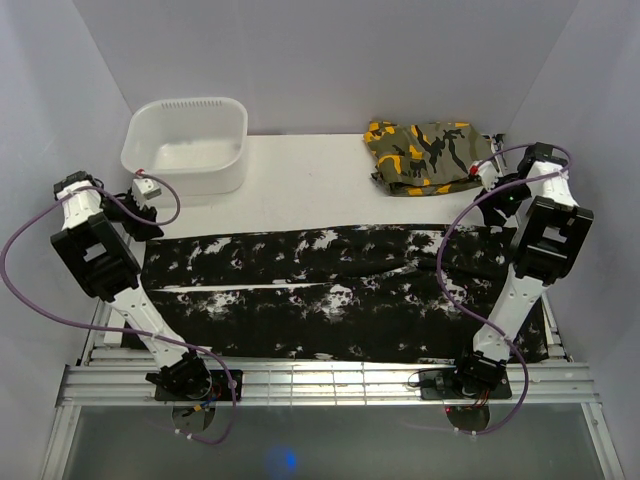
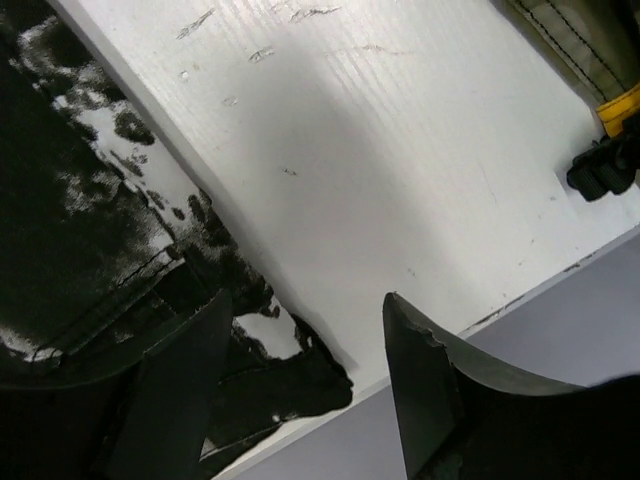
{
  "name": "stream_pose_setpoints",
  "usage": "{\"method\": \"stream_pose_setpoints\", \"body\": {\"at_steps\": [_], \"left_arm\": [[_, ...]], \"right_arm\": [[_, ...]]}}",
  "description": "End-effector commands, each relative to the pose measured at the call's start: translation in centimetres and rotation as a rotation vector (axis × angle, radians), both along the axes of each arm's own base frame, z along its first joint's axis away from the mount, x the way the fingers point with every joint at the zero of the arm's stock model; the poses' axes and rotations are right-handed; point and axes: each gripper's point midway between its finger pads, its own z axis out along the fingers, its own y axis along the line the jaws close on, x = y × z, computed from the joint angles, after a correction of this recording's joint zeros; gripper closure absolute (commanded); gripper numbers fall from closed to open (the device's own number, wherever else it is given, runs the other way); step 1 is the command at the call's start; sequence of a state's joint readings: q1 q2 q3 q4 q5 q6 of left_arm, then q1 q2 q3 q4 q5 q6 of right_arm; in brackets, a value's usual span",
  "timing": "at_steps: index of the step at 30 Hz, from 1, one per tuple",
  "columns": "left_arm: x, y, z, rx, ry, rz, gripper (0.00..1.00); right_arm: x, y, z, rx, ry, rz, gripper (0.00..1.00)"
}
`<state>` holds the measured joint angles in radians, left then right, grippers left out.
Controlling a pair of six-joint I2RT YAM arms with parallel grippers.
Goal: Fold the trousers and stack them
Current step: Flatten the trousers out, then fold the trousers
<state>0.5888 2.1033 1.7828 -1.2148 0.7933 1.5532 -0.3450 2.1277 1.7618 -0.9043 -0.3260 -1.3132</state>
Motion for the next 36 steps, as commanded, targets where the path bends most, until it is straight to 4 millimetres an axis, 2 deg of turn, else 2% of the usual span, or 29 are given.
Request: {"method": "stream_pose_setpoints", "body": {"at_steps": [1, 5, 10, 14, 17, 19, 20, 22, 23, 24, 26, 27, 29, 30, 32, 33, 36], "left_arm": [[-1.4, -1.3, -1.6, -0.025, 0.060, -0.048, 0.27], [-2.0, -1.1, -3.6, -0.016, 0.104, -0.044, 0.27], [-2.8, -0.9, -5.7, -0.001, 0.161, -0.057, 0.26], [-3.3, -1.0, -6.7, -0.001, 0.190, -0.068, 0.25], [-3.7, -0.9, -7.8, 0.025, 0.210, -0.074, 0.25], [-3.4, -0.5, -8.1, 0.042, 0.199, -0.065, 0.26], [-3.4, -0.4, -8.2, 0.049, 0.203, -0.062, 0.28], [-3.5, -0.3, -8.6, 0.059, 0.216, -0.065, 0.35], [-3.6, 0.0, -9.1, 0.072, 0.233, -0.067, 0.44], [-3.6, 0.2, -9.2, 0.077, 0.239, -0.063, 0.50], [-3.6, 0.4, -9.4, 0.085, 0.250, -0.059, 0.62], [-3.2, 0.7, -9.2, 0.093, 0.245, -0.049, 0.71], [-2.6, 1.0, -8.6, 0.099, 0.229, -0.036, 0.78], [-1.6, 1.3, -7.8, 0.099, 0.195, -0.019, 0.87], [-0.6, 1.7, -6.8, 0.090, 0.165, 0.020, 0.97], [0.3, 2.0, -5.7, 0.096, 0.129, 0.039, 1.00], [2.5, 3.0, -3.9, 0.115, 0.036, 0.093, 1.00]], "right_arm": [[0.8, 0.4, -0.1, -0.004, -0.011, 0.132, 0.33], [1.0, 0.6, -1.4, 0.007, 0.017, 0.160, 0.34], [-1.8, 2.0, -4.1, 0.004, 0.134, 0.245, 0.34], [-3.7, 2.3, -6.0, -0.019, 0.192, 0.279, 0.36], [-4.5, 2.2, -6.7, -0.037, 0.213, 0.293, 0.42], [-4.8, 2.1, -7.1, -0.044, 0.226, 0.300, 0.53], [-5.0, 2.1, -7.3, -0.047, 0.234, 0.306, 0.56], [-5.2, 1.9, -7.4, -0.057, 0.240, 0.313, 0.69], [-5.2, 1.9, -7.5, -0.060, 0.240, 0.313, 0.74], [-5.0, 1.9, -7.2, -0.064, 0.233, 0.314, 0.82], [-4.6, 1.8, -6.8, -0.066, 0.218, 0.310, 0.92], [-3.6, 1.7, -5.8, -0.068, 0.186, 0.295, 0.92], [-2.6, 1.9, -4.7, -0.053, 0.154, 0.281, 0.92], [-1.3, 1.7, -3.3, -0.055, 0.115, 0.257, 0.92], [0.1, 1.8, -1.7, -0.041, 0.067, 0.237, 0.92], [0.7, 1.7, -0.9, -0.044, 0.041, 0.227, 0.92], [2.7, 1.3, 1.9, -0.063, -0.038, 0.190, 0.92]]}}
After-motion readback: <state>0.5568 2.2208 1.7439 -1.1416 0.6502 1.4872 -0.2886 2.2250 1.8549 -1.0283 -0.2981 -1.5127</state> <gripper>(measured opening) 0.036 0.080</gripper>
